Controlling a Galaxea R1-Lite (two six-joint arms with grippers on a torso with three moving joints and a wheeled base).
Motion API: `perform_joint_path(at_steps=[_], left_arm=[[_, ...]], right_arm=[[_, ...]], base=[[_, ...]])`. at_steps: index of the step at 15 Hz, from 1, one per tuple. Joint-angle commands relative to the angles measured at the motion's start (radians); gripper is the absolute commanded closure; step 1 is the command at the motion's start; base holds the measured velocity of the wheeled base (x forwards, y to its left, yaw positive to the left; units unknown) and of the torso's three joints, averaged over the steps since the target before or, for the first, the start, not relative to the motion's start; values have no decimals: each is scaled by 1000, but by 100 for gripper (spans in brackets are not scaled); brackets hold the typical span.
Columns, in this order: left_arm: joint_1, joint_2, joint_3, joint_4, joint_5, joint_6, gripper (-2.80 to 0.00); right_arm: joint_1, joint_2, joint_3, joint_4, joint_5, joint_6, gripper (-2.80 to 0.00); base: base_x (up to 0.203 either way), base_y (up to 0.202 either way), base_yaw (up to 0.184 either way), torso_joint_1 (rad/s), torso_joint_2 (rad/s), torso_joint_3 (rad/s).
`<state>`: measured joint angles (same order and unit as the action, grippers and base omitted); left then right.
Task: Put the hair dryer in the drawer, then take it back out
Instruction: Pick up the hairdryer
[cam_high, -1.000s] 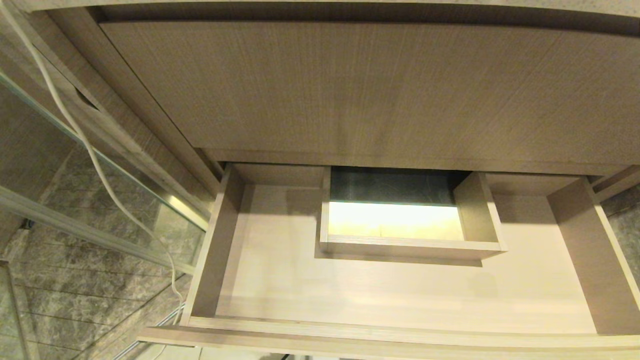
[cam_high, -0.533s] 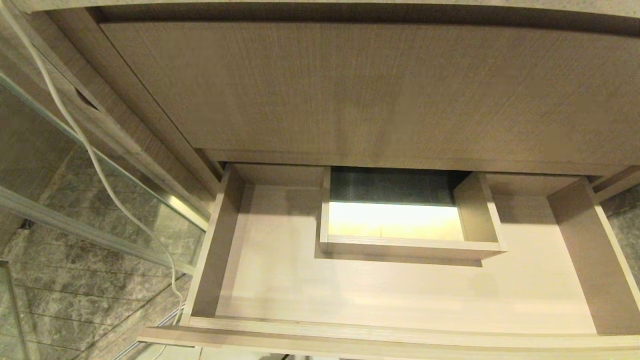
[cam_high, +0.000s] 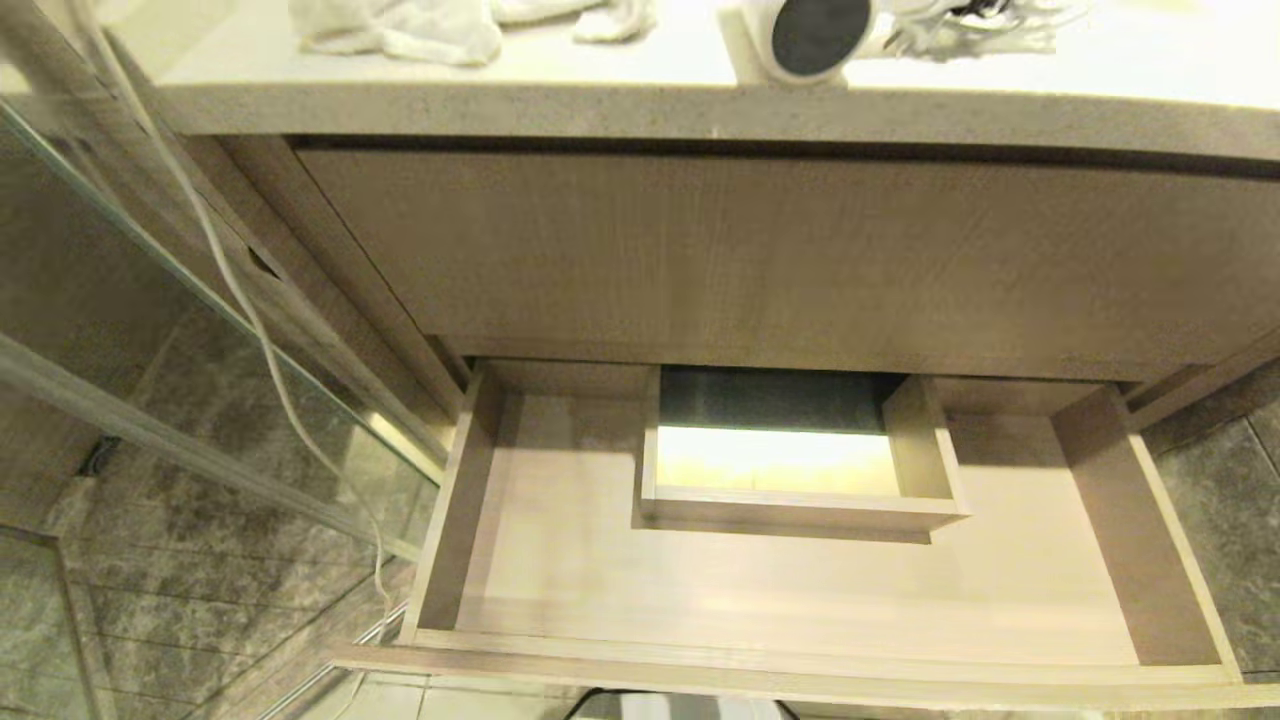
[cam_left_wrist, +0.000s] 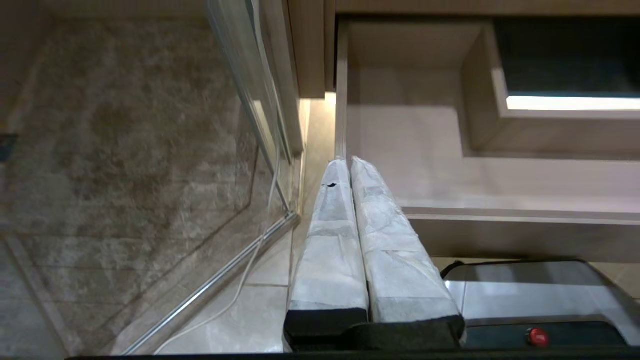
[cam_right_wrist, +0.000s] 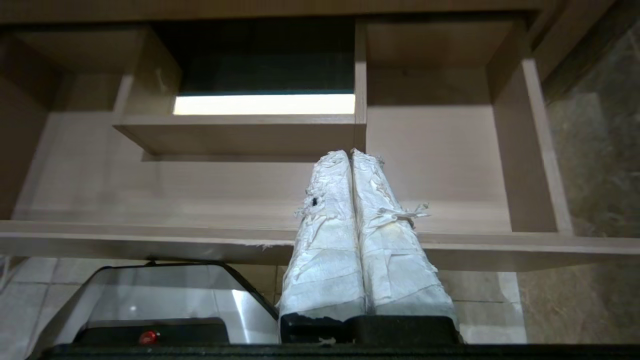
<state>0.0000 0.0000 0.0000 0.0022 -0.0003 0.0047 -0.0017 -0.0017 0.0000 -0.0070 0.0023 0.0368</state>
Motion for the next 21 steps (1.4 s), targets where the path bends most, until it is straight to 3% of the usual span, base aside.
perform_joint_path(at_steps=[1, 21], left_arm=[[0, -1, 2, -1, 0, 0, 0], [0, 0, 2, -1, 0, 0, 0]], right_arm=[[0, 0, 2, -1, 1, 0, 0], [0, 0, 2, -1, 1, 0, 0]], base=[[0, 0, 0, 161, -513, -207], [0, 0, 0, 318, -532, -246]])
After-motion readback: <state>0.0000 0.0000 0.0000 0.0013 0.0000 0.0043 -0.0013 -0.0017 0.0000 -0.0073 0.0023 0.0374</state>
